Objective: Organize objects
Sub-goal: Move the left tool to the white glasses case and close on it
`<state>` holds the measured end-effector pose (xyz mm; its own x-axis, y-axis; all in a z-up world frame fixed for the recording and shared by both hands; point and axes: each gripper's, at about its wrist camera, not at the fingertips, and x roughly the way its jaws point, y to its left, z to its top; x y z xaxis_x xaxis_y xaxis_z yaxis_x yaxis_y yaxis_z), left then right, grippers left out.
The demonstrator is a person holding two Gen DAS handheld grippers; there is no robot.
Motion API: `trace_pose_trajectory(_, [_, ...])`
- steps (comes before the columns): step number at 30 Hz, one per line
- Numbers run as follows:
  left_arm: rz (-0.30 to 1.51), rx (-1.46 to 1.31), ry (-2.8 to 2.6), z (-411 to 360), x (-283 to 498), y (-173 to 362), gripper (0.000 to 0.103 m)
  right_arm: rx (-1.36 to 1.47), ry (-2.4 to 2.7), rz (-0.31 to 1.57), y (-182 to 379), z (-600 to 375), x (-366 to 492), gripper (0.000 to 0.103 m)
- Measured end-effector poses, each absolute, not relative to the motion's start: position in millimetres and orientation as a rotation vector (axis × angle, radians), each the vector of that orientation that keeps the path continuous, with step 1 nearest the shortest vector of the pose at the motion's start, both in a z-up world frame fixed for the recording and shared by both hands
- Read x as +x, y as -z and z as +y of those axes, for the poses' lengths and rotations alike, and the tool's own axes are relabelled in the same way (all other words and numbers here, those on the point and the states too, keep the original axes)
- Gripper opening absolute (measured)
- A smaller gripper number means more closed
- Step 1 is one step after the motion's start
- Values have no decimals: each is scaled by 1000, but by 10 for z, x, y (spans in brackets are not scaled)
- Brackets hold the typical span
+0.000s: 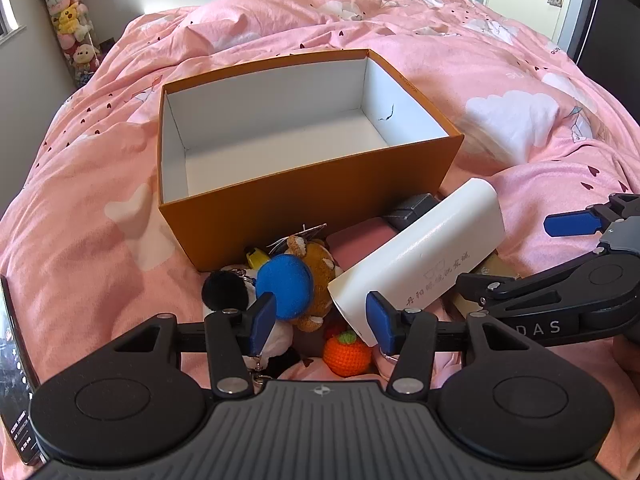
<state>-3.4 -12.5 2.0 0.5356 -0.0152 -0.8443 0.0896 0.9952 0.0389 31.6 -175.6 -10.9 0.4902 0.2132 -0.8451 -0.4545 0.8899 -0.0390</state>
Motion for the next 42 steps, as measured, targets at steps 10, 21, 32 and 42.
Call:
trace_pose_trajectory(10, [1002,83,64,-122,-38,-13,61,-272,-413,980,113,-1754,315,102])
trace_pose_trajectory(21, [983,73,168,-158,-43,-7,61,-248,-419,1001,144,-1781,334,93])
trace_pose_trajectory(32, [943,239,341,-474,12,75,70,-174,-405,1062,210,-1913,476,59])
trace_pose_trajectory(42, [834,616,428,-939,-24,334,76,-117,-398,1126,333,-2013,607,36])
